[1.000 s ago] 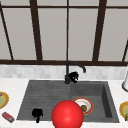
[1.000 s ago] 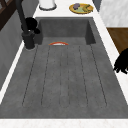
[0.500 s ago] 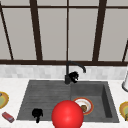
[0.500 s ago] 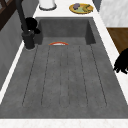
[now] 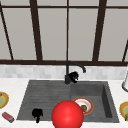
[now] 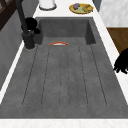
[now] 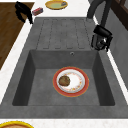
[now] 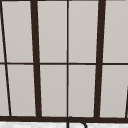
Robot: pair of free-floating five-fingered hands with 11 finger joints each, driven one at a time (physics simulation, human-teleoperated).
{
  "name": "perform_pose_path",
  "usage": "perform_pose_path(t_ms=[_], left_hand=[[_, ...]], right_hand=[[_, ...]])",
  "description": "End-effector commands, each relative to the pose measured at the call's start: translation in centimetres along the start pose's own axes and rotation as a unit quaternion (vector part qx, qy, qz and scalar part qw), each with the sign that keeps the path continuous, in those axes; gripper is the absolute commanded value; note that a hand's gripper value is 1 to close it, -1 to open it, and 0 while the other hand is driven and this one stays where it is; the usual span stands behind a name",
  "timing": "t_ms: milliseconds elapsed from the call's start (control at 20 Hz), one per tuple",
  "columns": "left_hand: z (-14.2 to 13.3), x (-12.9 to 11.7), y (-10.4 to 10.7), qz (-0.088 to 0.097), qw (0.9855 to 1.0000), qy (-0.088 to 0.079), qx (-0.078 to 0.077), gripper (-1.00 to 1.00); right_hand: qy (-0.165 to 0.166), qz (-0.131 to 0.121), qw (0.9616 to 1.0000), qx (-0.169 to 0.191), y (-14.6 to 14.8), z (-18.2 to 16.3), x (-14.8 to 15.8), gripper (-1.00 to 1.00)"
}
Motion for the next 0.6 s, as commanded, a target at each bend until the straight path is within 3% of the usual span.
perform_pose_path(t_ms=[0, 250, 550], left_hand=[[0.0, 0.0, 0.0, 0.000, 1.0000, 0.000, 0.000, 0.00], [0.0, 0.0, 0.0, 0.000, 1.0000, 0.000, 0.000, 0.00], [0.0, 0.0, 0.0, 0.000, 1.0000, 0.000, 0.000, 0.00]], right_hand=[[-0.010, -0.027, 0.9996, 0.003, -1.6, 0.8, 2.0, 1.00], [0.008, 0.007, 0.9999, -0.006, -2.4, 0.8, 2.3, 1.00], [0.014, 0.012, 0.9998, -0.013, -2.0, 0.7, 2.6, 1.00]])
